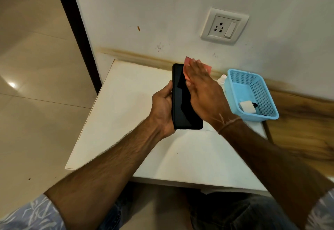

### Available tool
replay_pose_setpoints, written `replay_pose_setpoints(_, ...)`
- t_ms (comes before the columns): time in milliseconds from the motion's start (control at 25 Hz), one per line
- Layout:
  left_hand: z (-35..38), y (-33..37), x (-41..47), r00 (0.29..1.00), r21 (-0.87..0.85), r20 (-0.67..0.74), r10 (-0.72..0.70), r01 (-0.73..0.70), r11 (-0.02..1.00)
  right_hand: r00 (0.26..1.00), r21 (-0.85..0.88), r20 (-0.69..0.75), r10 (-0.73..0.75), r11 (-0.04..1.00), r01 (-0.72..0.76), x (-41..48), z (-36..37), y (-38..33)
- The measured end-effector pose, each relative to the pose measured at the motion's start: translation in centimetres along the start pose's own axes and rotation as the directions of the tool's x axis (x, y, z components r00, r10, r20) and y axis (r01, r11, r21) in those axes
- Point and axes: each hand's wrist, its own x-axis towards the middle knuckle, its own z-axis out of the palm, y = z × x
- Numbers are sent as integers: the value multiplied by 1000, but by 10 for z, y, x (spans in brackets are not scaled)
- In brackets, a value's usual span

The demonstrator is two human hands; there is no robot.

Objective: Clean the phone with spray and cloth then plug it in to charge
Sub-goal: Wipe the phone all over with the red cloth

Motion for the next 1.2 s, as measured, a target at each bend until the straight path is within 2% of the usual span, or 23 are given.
replay_pose_setpoints(80,-2,2,-1,1000,3,-5,6,-6,1000,1000,0,-20,-10,1000,10,-1,4,-1)
replay_pose_setpoints(200,-3,6,-2,999,0,29,-20,20,1000,993,-41,-37,-109,993,108,-59,18,-10)
replay_pose_setpoints(360,-1,4,-4,990,-21,127,-56,60,998,980,-239,54,-193,950,200,-141,40,-12)
replay_pose_setpoints(480,-1,6,-1,987,-17,151,-52,56,998,978,-189,69,-199,960,208,-123,32,-8)
replay_pose_setpoints(680,-3,7,0,1000,52,30,6,-8,999,999,-43,-37,-24,999,22,-20,3,-3)
replay_pose_setpoints(760,-4,7,0,1000,48,18,10,-11,999,999,-39,-41,-7,999,5,-1,3,-1)
replay_pose_setpoints(920,-5,11,0,1000,16,26,-1,1,1000,992,-68,-39,-117,991,114,-48,16,-7)
replay_pose_setpoints(1120,-6,12,-1,995,-35,91,-38,41,999,979,-235,84,-185,951,200,-137,41,-9)
replay_pose_setpoints(1200,-6,12,2,995,-51,90,-39,44,998,976,-205,87,-197,956,211,-134,37,-7)
